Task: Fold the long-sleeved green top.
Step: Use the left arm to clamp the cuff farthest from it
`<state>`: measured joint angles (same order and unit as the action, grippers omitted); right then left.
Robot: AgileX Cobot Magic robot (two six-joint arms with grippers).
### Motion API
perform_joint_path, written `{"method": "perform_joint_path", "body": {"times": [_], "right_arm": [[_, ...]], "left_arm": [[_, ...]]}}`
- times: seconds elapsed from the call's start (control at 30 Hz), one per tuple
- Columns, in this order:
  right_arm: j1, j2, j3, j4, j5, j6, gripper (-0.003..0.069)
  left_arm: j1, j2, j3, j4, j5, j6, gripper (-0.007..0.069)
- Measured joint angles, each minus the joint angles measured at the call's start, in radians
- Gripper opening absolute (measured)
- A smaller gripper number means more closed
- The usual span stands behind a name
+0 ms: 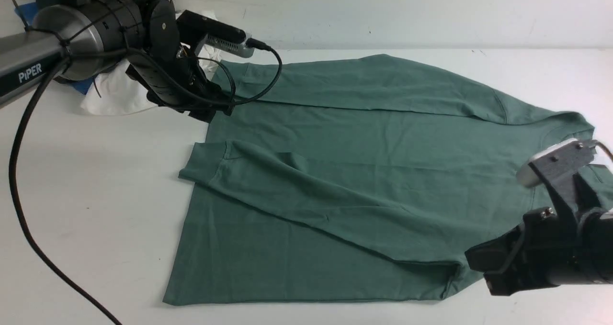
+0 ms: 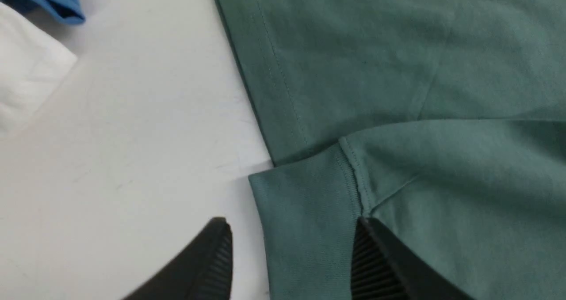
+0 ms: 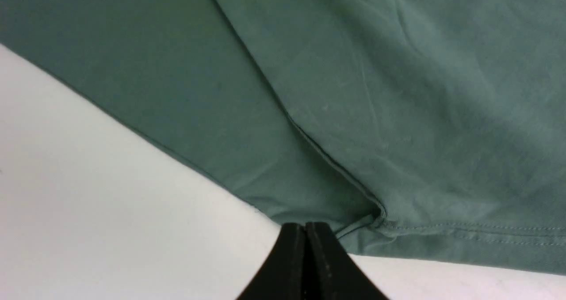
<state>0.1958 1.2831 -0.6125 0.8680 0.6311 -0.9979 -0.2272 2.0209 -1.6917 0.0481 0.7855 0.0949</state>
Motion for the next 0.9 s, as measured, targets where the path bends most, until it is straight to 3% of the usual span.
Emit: {"method": "perform_joint_path", "body": {"times": [0.13,0.3,0.5,0.7,0.9], "right_arm": [[0.001,0.078,0.0,0.0,0.002,0.019,-0.001],[0.034,0.131,-0.022,0.001,-0.006,0.02,-0.001],[0.117,0.276,-0.155,0.002,-0.063,0.031,-0.001],[0.171,0.384,-0.245,-0.011,-0.111,0.074,-0.001],[0.227,0.465,-0.261,-0.046,-0.261,0.017,-0.001]], "left_arm": [[0.012,0.053,-0.062,-0.048,0.0,-0.025,0.0248],[0.057,0.19,-0.317,-0.161,0.155,0.042,0.0244],[0.094,0.434,-0.722,-0.209,0.246,0.068,0.0363],[0.12,0.646,-1.005,-0.269,0.233,0.059,0.0554],[0.139,0.773,-1.043,-0.299,0.081,-0.02,0.058]]}}
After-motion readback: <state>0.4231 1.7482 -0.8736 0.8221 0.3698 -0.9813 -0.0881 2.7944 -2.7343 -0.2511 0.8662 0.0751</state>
